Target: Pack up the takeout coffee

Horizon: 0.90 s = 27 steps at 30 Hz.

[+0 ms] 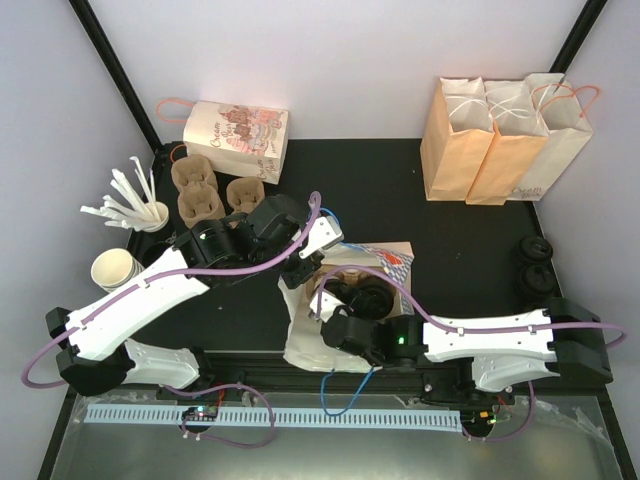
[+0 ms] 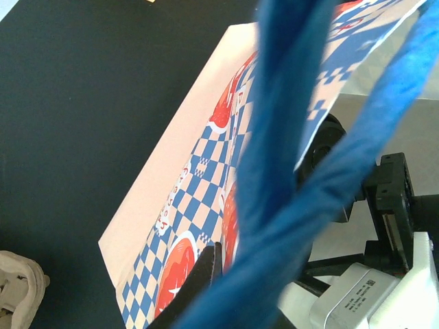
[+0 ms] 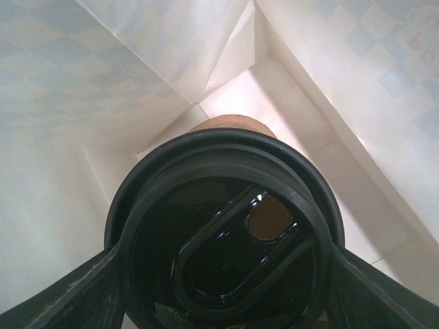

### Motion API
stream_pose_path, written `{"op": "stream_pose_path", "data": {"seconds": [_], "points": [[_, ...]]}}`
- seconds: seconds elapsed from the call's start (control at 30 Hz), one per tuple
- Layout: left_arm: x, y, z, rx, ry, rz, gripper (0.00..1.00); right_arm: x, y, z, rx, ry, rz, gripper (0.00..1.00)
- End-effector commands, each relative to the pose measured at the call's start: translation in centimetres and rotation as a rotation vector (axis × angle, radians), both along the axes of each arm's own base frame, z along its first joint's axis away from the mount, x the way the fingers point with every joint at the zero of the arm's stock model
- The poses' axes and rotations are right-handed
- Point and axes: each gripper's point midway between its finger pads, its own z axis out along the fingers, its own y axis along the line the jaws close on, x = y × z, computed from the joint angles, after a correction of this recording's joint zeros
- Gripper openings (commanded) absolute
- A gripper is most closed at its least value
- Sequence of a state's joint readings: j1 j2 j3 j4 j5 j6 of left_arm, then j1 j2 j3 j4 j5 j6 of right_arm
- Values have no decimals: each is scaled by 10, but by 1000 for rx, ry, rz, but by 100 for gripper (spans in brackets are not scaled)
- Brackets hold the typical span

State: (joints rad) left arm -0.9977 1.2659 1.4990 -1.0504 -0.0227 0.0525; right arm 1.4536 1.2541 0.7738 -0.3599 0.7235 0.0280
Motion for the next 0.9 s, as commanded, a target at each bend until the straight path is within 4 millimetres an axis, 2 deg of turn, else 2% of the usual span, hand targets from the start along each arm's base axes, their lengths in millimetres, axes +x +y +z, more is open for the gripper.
{"op": "stream_pose_path", "data": {"seconds": [0.0,0.53,0.87], "points": [[-2,1,8,4,-15,-5,2,4,-2,-2,-37,-26,-31,45],[-7,2,9,-11,10,-11,3,16,-6,-10,-129,-97,-98,46],[-10,0,14,-18,33,-14,10,15,-7,-23,-130,-84,-101,46]]}}
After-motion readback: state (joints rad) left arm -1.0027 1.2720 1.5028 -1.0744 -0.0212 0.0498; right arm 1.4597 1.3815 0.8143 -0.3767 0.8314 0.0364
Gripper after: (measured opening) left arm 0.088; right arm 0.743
